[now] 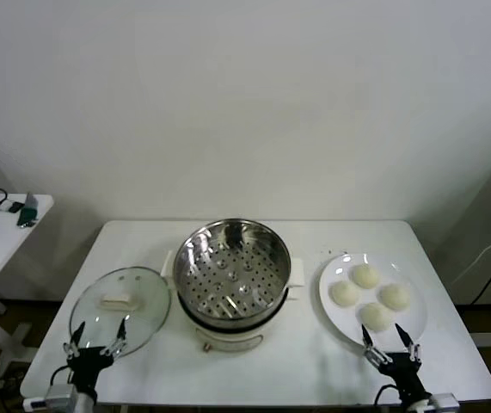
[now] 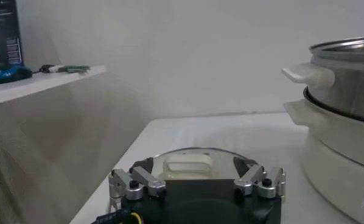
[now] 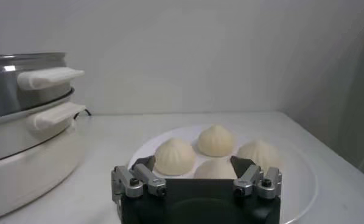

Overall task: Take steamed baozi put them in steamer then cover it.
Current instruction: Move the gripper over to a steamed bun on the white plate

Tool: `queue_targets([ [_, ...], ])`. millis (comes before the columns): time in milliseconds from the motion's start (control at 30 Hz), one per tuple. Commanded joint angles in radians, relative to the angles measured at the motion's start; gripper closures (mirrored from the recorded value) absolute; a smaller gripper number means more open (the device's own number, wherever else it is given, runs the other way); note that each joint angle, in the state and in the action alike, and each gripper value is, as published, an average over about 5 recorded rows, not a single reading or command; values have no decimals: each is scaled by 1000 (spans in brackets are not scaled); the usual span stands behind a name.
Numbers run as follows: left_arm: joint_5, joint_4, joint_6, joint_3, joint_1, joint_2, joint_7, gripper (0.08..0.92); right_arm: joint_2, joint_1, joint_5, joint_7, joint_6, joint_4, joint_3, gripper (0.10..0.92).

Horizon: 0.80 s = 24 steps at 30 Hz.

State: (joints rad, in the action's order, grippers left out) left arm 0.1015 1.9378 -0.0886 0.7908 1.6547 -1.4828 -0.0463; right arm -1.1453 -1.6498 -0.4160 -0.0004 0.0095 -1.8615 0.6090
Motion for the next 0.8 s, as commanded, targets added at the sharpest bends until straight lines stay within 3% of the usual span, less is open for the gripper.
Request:
queue_targets([
  [33,-1,2,0,1,0,4,-2,177,62,136,18,13,-192,-3,16,203],
  [233,-2,8,-2,-2,-6,1,-4,177,223,459,-3,0,-273,100,-84,203],
  [367,0,10,-1,-2,-9,1,-5,177,379,754,9,-94,-317,243,-313,203],
  [567,5,2,3,1,-10,3,-7,177,588,1270,163,-445,-303,482,-838,203],
  [800,2,-5,17,-3,-10,2,-7,177,654,1753,395,-916,-24,718,-1340,203],
])
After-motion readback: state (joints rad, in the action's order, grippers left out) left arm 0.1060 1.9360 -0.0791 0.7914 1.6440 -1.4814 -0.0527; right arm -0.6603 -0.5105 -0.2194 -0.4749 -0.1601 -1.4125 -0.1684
